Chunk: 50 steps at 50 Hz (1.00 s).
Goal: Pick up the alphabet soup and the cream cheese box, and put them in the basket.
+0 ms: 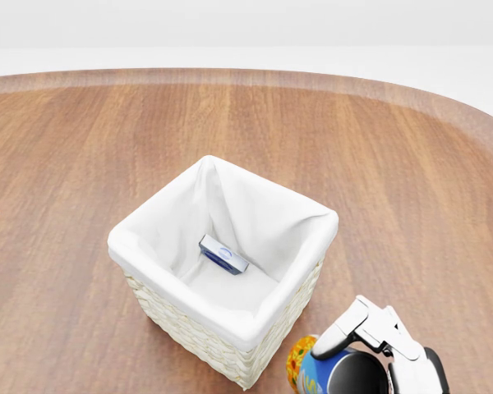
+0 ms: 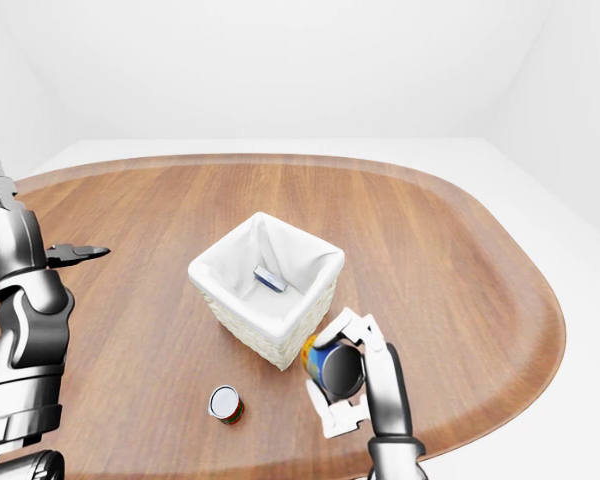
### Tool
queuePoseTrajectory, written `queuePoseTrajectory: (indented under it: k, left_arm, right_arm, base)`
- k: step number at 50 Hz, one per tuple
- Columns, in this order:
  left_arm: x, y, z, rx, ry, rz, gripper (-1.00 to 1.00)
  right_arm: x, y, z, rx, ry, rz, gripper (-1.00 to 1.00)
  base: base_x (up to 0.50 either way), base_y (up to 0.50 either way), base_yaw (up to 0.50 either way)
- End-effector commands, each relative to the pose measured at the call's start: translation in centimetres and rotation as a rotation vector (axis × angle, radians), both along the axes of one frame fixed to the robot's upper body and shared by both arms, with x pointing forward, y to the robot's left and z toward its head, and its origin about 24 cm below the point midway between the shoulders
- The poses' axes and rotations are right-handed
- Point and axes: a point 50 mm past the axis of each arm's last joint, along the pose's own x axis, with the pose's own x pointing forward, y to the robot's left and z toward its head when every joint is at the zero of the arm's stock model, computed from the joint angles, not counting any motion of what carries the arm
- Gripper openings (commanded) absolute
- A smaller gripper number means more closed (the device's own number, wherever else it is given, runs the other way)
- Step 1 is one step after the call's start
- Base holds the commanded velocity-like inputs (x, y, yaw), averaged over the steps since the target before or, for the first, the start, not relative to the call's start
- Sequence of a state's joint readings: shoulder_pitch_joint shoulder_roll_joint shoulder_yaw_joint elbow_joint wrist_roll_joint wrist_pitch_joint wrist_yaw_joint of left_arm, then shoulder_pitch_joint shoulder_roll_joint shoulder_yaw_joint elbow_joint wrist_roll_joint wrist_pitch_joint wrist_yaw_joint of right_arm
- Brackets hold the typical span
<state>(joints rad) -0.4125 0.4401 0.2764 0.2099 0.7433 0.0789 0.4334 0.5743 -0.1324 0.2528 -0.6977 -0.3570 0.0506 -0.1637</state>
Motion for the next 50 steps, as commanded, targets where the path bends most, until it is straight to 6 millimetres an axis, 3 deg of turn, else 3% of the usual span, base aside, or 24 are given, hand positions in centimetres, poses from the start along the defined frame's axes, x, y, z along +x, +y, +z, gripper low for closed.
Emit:
queuePoseTrajectory:
  k: [1, 16, 29, 47, 50]
  left_arm:
    - [-0.2, 0.0, 0.1, -0.001, -0.006, -0.003, 1.00]
    - [-0.2, 0.0, 0.0, 0.000, -0.003, -0.005, 1.00]
    - [0.0, 0.0, -0.1, -0.001, 0.001, -0.006, 1.00]
    - [-0.2, 0.0, 0.2, -0.005, -0.005, -0.006, 1.00]
    - [-0.2, 0.0, 0.2, -0.007, -0.007, -0.007, 1.00]
  right_arm:
    - [-0.2, 1.0, 3.6, 0.013, -0.148, 0.052, -1.00]
    - [0.8, 3.9, 8.1, 0.008, -0.422, 0.199, -1.00]
    - [2.8, 5.2, 10.1, -0.057, -0.537, 0.252, -1.00]
    - [8.5, 6.0, 10.9, -0.116, -0.527, 0.236, -1.00]
    - [10.1, 5.8, 10.9, -0.048, -0.504, 0.221, -1.00]
  base:
    - [0.00, 0.00, 0.00]
    - [0.00, 0.00, 0.00]
    - [0.00, 0.00, 0.00]
    - [0.00, 0.00, 0.00]
    - [0.00, 0.00, 0.00]
